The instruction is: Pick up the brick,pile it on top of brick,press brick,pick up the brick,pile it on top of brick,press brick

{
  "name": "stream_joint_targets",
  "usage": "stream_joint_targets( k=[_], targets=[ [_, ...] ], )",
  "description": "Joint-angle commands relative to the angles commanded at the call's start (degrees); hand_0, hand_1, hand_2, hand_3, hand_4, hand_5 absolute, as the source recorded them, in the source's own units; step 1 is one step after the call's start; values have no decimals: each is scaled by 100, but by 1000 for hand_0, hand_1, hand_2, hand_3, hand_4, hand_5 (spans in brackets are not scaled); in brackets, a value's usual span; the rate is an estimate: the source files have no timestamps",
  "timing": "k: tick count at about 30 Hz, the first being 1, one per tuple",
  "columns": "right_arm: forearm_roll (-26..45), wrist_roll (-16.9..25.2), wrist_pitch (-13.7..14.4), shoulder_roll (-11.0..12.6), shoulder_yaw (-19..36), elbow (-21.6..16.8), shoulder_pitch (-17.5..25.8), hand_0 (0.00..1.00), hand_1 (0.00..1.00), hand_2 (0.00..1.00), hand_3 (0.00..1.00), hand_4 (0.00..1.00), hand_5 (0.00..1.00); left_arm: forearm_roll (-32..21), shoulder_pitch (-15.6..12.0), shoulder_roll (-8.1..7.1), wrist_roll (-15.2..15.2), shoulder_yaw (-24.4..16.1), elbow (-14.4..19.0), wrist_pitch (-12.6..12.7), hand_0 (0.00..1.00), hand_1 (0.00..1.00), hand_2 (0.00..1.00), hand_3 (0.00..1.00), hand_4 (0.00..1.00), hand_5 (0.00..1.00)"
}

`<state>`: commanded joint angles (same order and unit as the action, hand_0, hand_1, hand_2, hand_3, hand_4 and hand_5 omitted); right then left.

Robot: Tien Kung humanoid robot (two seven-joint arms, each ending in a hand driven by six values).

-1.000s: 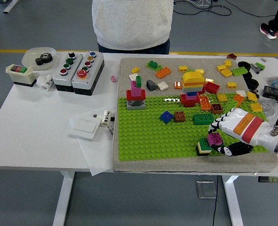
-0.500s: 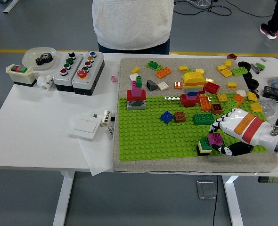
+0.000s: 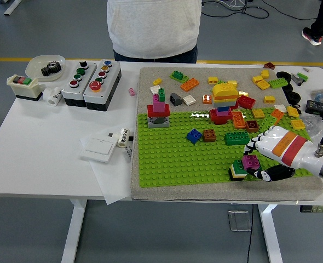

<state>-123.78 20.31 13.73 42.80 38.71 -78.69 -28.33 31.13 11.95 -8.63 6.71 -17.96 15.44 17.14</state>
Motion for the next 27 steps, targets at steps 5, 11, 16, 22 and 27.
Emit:
stream_joint_targets(
  k=[5,11,16,22,27],
  targets=[
    [4,5,4,-10,1,23,-13,352,529,691,562,706,384,4,-2,2,1,-2,0,0,781,794,763,623,682,638],
    [-6,3,-14,-6,2,44,-8,372,554,748,602,731,381,26,-11,7,7,-18,-2,-2,783,794,763,624,682,638],
    [-21,-8,-39,-6,-4,44,-7,372,554,748,602,731,381,49,-21,11,13,-32,-2,-5,783,794,763,624,682,638],
    [-27,-17,-49,-3,2,43,3,388,562,760,624,745,379,66,-31,12,20,-44,-1,-7,785,795,763,623,682,638],
    [-17,-23,-22,-5,15,46,9,403,581,776,650,757,376,91,-40,13,27,-57,-2,-10,786,796,763,623,682,637]
  ],
)
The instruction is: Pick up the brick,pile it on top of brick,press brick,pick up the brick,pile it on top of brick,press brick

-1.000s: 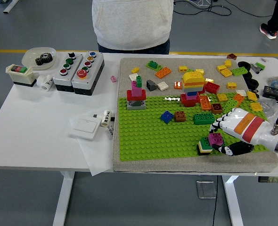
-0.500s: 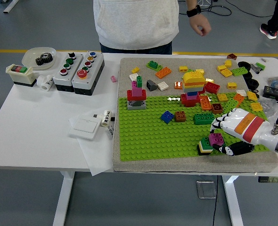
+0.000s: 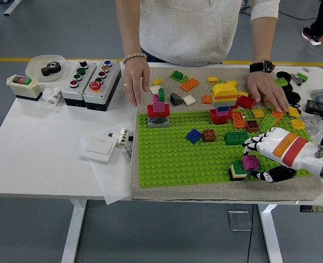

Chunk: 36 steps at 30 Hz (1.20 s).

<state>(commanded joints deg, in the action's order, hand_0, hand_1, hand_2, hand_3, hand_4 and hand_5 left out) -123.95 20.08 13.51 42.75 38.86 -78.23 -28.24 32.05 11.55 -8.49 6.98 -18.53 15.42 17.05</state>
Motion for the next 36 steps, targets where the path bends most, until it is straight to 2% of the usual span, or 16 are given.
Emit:
stream_joint_targets(
  k=[1,2,11,13,14,19,20,25,26,27,30,31,32,36],
  targets=[
    [4,1,9,-1,1,1,0,403,581,776,650,757,376,2,-1,0,0,0,0,0,786,796,763,623,682,637],
    [5,1,11,-1,1,1,-1,408,590,792,707,779,384,3,-2,0,0,0,0,0,786,795,763,623,682,636],
    [-5,-7,4,8,56,-41,22,409,598,792,717,798,381,1,-1,-1,-6,9,2,5,786,796,763,623,682,635],
    [-29,-18,-68,24,129,-106,70,409,598,792,717,798,381,-6,0,-1,-9,15,2,8,786,796,763,623,682,635],
    [-44,-26,-110,36,174,-142,98,451,621,814,840,882,399,-11,1,-2,-11,18,2,9,786,796,764,623,682,636],
    [-70,-55,-193,65,386,-244,217,451,621,814,840,882,399,3,6,-3,-8,15,3,7,786,796,764,623,682,636],
    [-64,-56,-192,70,429,-266,247,544,660,854,900,998,468,-1,6,-3,-10,18,3,8,785,796,765,622,681,636],
    [8,-69,-155,124,769,-485,534,544,660,854,900,998,468,-6,5,-5,-12,21,2,9,785,796,765,622,681,636],
    [14,-71,-153,128,795,-501,556,641,698,874,924,998,505,-7,5,-5,-13,22,1,10,785,796,764,623,681,635],
    [10,-90,-160,135,900,-569,643,641,698,874,924,998,505,-4,5,-6,-13,23,1,9,785,796,764,623,681,635],
    [61,-119,-83,150,1117,-753,861,641,698,874,924,998,505,-16,3,-7,-18,30,-1,13,785,796,764,623,681,635],
    [90,-121,4,156,1183,-834,950,641,698,874,924,998,505,-18,2,-7,-20,32,-1,14,785,796,764,623,681,635],
    [128,-135,104,161,1251,-928,1050,644,694,823,865,998,509,-17,1,-8,-21,34,-1,15,785,796,764,622,680,635],
    [233,-113,395,151,1427,-1185,1352,644,694,823,865,998,509,-6,0,-7,-18,32,-1,15,785,796,764,622,680,635]
  ],
)
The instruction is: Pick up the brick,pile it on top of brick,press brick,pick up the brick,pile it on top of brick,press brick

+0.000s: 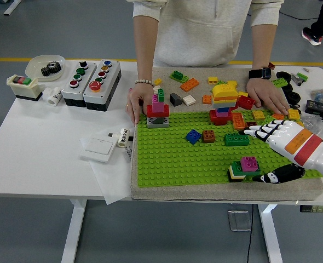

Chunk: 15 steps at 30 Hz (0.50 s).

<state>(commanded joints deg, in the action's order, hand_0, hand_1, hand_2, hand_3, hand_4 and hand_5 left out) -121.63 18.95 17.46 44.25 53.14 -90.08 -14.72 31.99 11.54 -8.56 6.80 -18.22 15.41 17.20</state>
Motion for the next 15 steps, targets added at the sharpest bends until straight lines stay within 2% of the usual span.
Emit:
stream_joint_targets(
  k=[1,2,7,8,15],
  targets=[
    [17,8,26,-4,21,-27,38,644,694,823,865,998,509,3,0,0,1,-1,0,0,785,796,764,622,680,635],
    [32,33,45,-8,43,-68,100,614,672,769,780,929,504,5,-2,1,2,-3,0,1,785,796,765,622,680,634],
    [-16,132,26,-7,61,-135,295,614,672,769,780,929,504,6,-2,3,6,-3,2,0,785,796,765,622,680,634],
    [-21,139,25,-8,60,-134,311,632,674,757,719,875,491,6,-3,4,7,-4,2,0,789,797,765,621,679,634],
    [-137,185,37,-24,105,-151,478,637,673,753,703,870,496,-14,0,3,2,6,5,3,789,796,765,621,679,633]
  ],
)
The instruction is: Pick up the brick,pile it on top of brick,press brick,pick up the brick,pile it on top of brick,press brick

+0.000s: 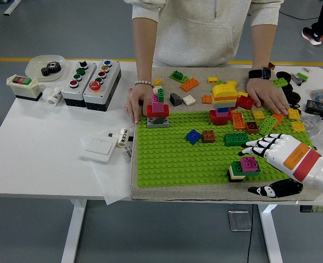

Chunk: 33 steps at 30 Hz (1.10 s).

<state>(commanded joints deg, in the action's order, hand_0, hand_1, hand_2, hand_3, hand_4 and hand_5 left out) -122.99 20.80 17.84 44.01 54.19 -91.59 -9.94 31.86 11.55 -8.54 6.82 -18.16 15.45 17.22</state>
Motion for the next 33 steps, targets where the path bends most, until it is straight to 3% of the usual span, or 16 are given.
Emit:
stream_joint_targets(
  k=[29,33],
  targets=[
    [30,67,70,5,-20,23,165,620,618,688,601,809,474,132,-41,10,38,-75,-2,-21,791,803,764,621,679,634],
    [62,59,194,3,0,21,170,619,617,671,572,799,464,147,-46,12,40,-84,-2,-23,795,805,764,622,678,634]
  ],
)
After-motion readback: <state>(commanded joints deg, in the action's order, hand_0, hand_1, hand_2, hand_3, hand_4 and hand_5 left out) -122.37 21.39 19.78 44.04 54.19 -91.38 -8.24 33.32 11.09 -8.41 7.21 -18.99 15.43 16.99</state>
